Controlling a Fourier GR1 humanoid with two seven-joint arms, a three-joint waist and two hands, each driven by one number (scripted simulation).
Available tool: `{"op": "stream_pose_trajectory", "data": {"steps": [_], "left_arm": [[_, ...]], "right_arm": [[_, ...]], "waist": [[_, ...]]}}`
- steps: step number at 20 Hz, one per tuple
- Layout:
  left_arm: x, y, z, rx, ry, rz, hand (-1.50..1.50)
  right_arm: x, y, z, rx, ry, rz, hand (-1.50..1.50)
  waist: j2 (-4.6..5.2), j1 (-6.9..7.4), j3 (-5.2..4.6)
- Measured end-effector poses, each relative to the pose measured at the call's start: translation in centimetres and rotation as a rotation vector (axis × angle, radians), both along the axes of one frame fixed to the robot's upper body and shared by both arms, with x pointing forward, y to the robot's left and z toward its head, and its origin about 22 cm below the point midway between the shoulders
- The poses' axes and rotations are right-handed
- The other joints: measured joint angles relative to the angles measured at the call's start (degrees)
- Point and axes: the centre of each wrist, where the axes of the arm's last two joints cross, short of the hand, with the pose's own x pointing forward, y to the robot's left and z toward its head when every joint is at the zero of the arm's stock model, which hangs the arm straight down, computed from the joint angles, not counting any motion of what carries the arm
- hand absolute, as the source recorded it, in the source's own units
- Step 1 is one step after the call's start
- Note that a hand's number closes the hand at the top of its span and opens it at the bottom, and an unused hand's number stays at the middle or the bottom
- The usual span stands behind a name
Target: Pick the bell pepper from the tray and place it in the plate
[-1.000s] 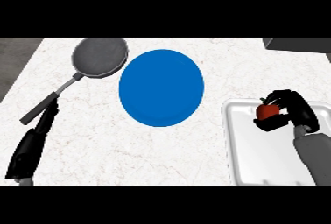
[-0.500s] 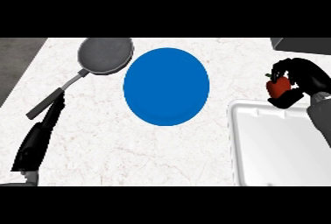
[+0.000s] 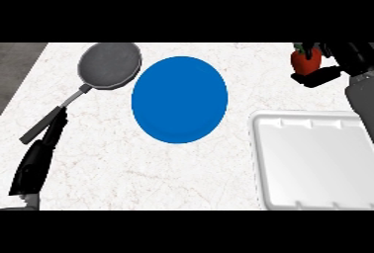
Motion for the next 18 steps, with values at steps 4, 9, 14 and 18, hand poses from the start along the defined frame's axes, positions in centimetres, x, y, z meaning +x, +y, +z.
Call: {"op": "stream_pose_trajectory", "data": {"steps": [4, 9, 14, 18], "left_arm": [[-0.6, 0.8, -0.5, 0.0, 0.01, 0.018, 0.0], [-1.0, 0.8, -0.4, -0.003, 0.016, 0.036, 0.0], [-1.5, 0.9, -0.9, 0.0, 0.015, 0.048, 0.0], [-1.6, 0.9, -1.2, 0.0, 0.021, 0.051, 0.0]], "right_arm": [[1.2, 2.1, 1.6, 0.083, -0.033, 0.168, 1.5], [2.2, 6.6, 3.1, 0.141, -0.032, 0.314, 1.5], [2.4, 12.2, 4.0, 0.17, 0.002, 0.403, 1.5], [2.2, 16.6, 4.4, 0.189, 0.049, 0.433, 1.5]], "waist": [[-0.44, -1.11, -0.08], [-0.88, -2.24, -0.15], [-1.06, -2.87, -0.19], [-1.09, -3.01, -0.2]]}}
